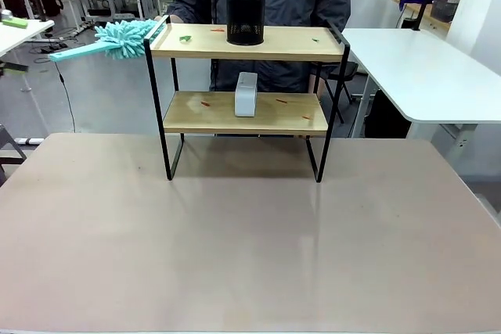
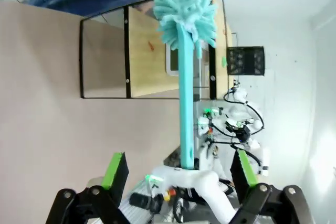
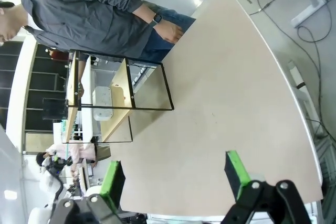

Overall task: Clean the shelf.
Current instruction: Pick up the Duster from the human.

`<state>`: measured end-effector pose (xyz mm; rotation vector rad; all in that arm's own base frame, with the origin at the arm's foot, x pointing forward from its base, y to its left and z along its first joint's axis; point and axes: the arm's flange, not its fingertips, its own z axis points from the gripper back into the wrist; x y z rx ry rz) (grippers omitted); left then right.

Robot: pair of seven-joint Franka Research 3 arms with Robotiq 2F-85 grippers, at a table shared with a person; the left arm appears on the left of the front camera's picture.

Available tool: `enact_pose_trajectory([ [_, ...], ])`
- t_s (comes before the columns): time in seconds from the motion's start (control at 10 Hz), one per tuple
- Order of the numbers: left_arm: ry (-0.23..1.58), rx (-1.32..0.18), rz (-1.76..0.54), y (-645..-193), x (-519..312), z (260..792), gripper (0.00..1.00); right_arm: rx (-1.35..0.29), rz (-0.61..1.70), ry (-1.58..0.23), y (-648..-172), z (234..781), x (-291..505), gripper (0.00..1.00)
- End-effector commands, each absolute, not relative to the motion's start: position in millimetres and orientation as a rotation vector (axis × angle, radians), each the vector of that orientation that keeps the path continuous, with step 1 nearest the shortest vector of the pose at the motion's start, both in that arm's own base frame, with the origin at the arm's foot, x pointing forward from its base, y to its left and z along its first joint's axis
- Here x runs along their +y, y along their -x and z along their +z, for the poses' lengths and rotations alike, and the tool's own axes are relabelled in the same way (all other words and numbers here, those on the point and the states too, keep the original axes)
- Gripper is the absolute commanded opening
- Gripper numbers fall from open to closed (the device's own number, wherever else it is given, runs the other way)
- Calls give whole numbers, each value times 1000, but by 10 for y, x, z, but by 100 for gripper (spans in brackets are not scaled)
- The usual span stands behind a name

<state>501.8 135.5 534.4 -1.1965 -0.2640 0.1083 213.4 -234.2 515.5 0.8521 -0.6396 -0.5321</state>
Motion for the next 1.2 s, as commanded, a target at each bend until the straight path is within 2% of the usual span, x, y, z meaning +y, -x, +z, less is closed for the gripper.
enact_pose_trajectory([
  [0.0,1263,-181,140,-5351,1308,5372,100,-663,-507,-857,-2136,5146,-2325,100],
  [0.3,1302,-152,103,-5666,857,5244,100,-663,-507,-857,-2136,5146,-2325,100],
  [0.8,1340,-155,151,-5745,680,5154,100,-663,-507,-857,-2136,5146,-2325,100],
  [0.9,1343,-171,135,-5730,667,5155,40,-663,-507,-857,-2136,5146,-2325,100],
  [1.0,1352,-161,128,-5722,656,5145,40,-663,-507,-857,-2136,5146,-2325,100],
  [1.1,1354,-156,123,-5716,640,5131,0,-663,-507,-857,-2136,5146,-2325,100],
])
